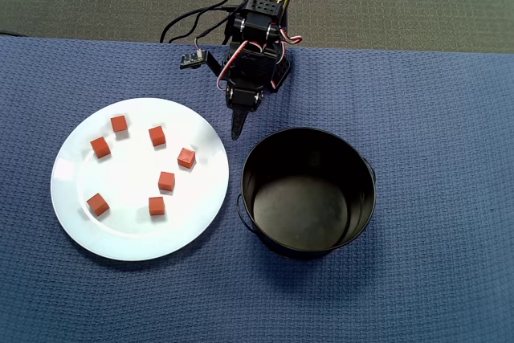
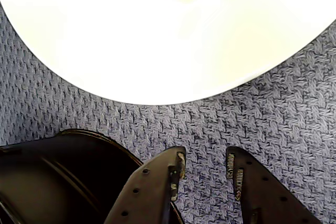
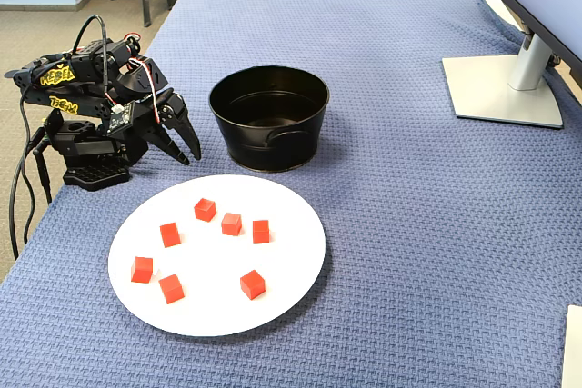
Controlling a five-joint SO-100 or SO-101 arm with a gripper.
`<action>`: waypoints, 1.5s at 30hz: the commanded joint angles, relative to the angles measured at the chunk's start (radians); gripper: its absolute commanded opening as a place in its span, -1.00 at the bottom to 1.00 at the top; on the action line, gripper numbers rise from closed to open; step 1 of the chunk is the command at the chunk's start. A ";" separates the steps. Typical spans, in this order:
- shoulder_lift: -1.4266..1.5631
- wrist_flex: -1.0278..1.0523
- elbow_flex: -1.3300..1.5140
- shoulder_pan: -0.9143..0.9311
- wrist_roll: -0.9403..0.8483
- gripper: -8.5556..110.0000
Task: Pick up the red cubes from the white plate and place them in the black recipient
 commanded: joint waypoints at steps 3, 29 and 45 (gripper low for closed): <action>-0.025 -0.106 -0.015 0.031 0.091 -0.86; -0.430 -0.109 -0.454 0.201 -0.198 -0.70; -0.994 -0.163 -0.831 0.451 -0.572 -0.54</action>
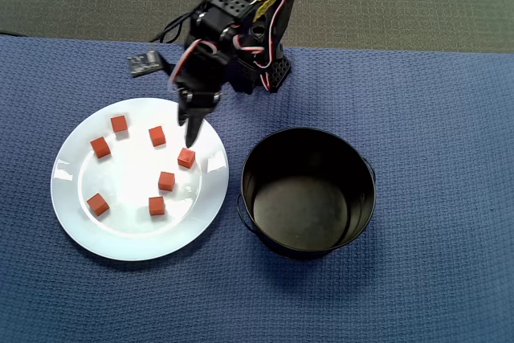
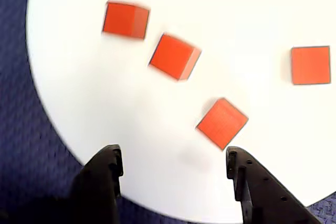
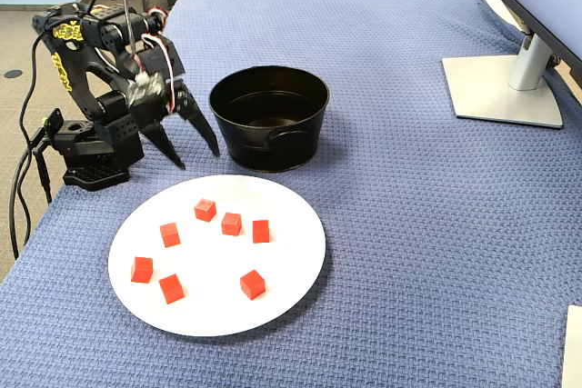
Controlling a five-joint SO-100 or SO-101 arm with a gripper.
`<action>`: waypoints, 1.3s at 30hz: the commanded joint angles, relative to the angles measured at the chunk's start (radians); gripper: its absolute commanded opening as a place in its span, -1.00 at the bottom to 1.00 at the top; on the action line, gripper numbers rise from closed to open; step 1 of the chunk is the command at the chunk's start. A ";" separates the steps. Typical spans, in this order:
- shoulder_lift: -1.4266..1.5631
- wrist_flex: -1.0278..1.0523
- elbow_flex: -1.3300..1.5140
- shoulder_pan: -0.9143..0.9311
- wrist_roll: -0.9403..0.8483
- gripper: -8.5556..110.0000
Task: Pick up the red cubes from the white plate and place them in the black recipient
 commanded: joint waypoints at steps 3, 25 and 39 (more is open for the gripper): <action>-0.213 -0.054 -0.110 0.074 0.127 -0.55; -0.483 0.031 -0.193 -0.018 0.678 -0.53; -0.621 -0.018 -0.216 -0.038 0.641 -0.43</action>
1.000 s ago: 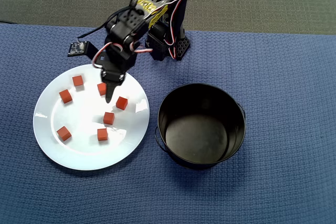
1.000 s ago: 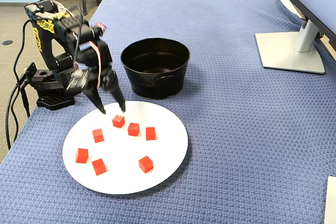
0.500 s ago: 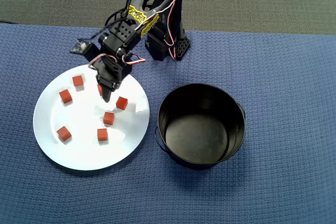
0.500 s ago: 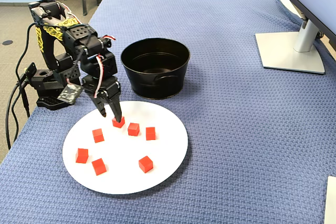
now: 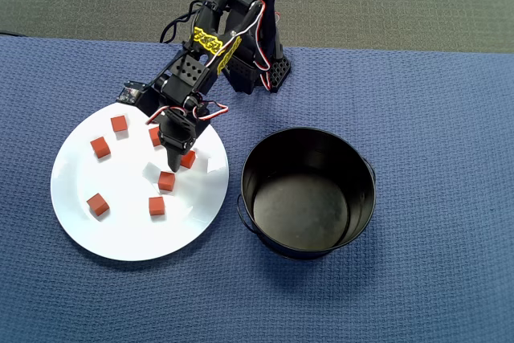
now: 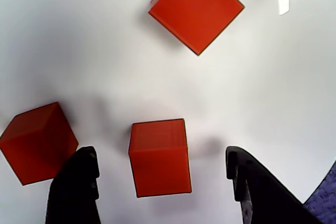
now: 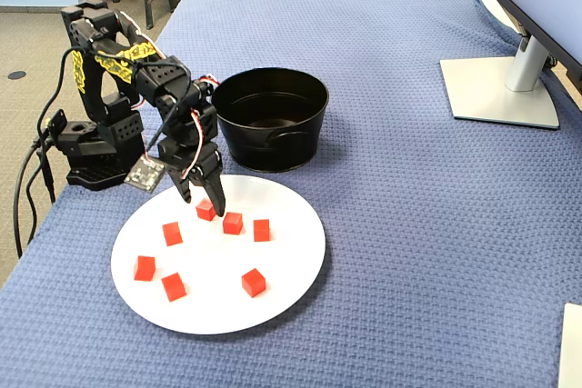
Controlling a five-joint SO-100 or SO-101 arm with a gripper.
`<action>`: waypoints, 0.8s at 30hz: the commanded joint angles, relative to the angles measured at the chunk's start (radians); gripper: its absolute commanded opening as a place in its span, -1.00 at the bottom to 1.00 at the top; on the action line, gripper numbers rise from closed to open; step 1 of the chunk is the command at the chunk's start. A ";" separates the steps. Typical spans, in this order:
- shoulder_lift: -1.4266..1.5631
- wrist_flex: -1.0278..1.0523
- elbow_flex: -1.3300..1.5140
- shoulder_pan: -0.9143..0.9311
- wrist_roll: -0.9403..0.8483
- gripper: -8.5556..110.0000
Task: Pick up the red cubes from the white plate and place them in the black recipient
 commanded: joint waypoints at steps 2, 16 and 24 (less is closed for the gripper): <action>-0.008 -0.018 -0.066 -0.014 -0.023 -0.43; 0.009 -0.049 -0.049 -0.023 -0.041 -0.86; 0.236 0.089 -0.115 -0.014 -0.054 -0.86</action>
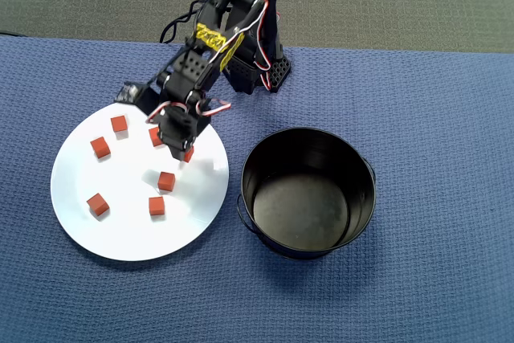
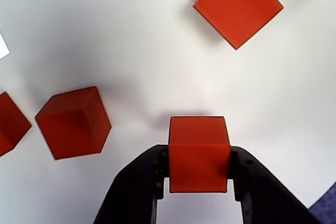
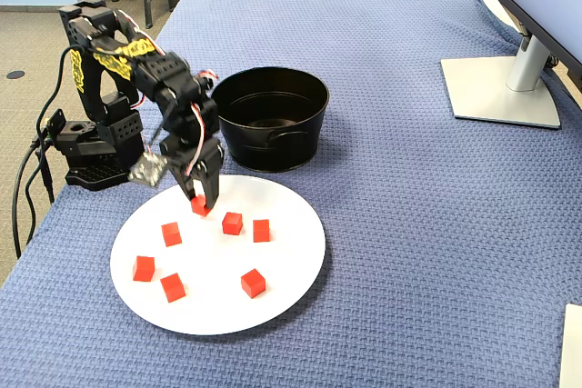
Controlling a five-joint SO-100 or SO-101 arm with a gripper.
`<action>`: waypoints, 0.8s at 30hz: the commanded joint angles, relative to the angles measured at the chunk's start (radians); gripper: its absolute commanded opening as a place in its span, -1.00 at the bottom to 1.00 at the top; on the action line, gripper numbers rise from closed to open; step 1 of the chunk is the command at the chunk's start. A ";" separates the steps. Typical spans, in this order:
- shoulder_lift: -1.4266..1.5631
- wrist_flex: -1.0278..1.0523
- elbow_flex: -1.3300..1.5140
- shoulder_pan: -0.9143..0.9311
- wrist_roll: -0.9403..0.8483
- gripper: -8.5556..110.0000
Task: Pick up the red cubes from the white plate and place them in the black recipient
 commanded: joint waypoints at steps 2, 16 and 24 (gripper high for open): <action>0.221 0.186 -0.186 -0.015 -0.002 -0.86; 0.371 0.385 -0.462 -0.701 0.336 -0.86; 0.078 0.270 -0.514 -0.844 0.374 -0.86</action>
